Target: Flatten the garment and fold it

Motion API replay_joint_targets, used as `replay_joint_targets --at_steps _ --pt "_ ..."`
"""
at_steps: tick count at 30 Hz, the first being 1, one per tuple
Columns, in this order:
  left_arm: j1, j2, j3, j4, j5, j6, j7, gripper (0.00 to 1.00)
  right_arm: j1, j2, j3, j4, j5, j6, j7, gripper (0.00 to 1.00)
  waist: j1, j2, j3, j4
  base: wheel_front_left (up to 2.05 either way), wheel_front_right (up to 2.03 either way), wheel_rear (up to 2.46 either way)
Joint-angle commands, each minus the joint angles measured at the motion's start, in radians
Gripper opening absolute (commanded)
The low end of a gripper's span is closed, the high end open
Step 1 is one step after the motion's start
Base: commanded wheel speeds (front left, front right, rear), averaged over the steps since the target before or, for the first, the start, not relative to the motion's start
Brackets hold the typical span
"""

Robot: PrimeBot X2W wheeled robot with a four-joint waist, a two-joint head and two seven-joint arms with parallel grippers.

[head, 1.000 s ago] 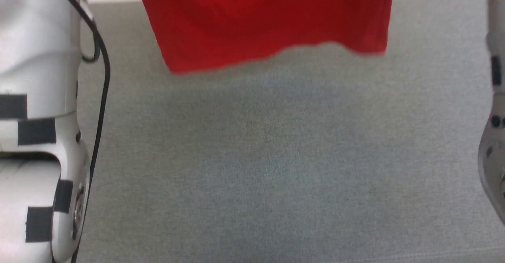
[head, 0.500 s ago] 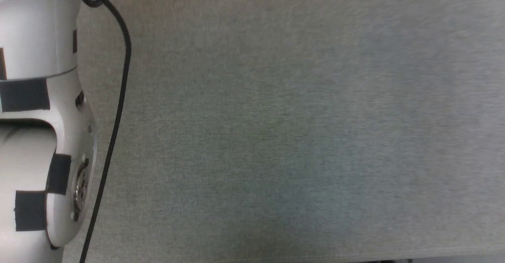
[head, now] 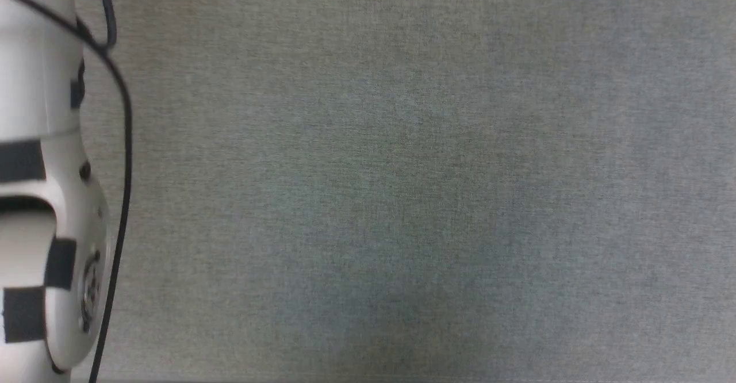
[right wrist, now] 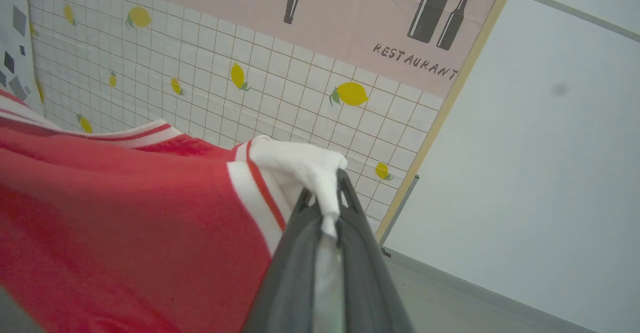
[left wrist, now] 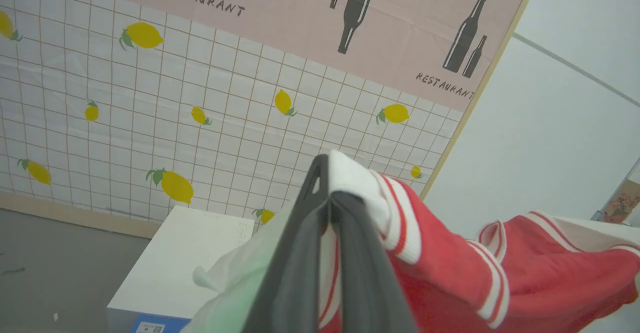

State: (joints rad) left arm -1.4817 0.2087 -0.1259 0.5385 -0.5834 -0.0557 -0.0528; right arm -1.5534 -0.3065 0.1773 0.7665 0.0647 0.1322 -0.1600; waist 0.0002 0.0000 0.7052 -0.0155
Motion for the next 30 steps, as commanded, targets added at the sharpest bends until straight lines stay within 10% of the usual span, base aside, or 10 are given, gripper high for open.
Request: replay_joint_targets --at_steps 1,14,30 --pt "0.040 0.015 -0.007 -0.022 -0.012 -0.014 0.022 0.00 0.035 -0.021 0.020 -0.026 0.047 -0.002 0.007 0.00 -0.0002 0.0000 -0.049 0.006 0.00 0.00 0.00" --pt "0.507 0.054 0.022 -0.427 -0.169 0.017 0.252 0.00 0.511 -0.224 0.000 -0.472 0.412 -0.002 0.211 0.00 -0.0002 0.0000 -0.180 0.022 0.00 0.00 0.00" --pt "1.179 0.035 -0.019 -0.696 -0.251 0.041 0.277 0.00 1.186 0.010 -0.285 -0.782 0.414 -0.002 0.281 0.00 -0.0002 0.0000 -0.398 -0.016 0.00 0.00 0.00"
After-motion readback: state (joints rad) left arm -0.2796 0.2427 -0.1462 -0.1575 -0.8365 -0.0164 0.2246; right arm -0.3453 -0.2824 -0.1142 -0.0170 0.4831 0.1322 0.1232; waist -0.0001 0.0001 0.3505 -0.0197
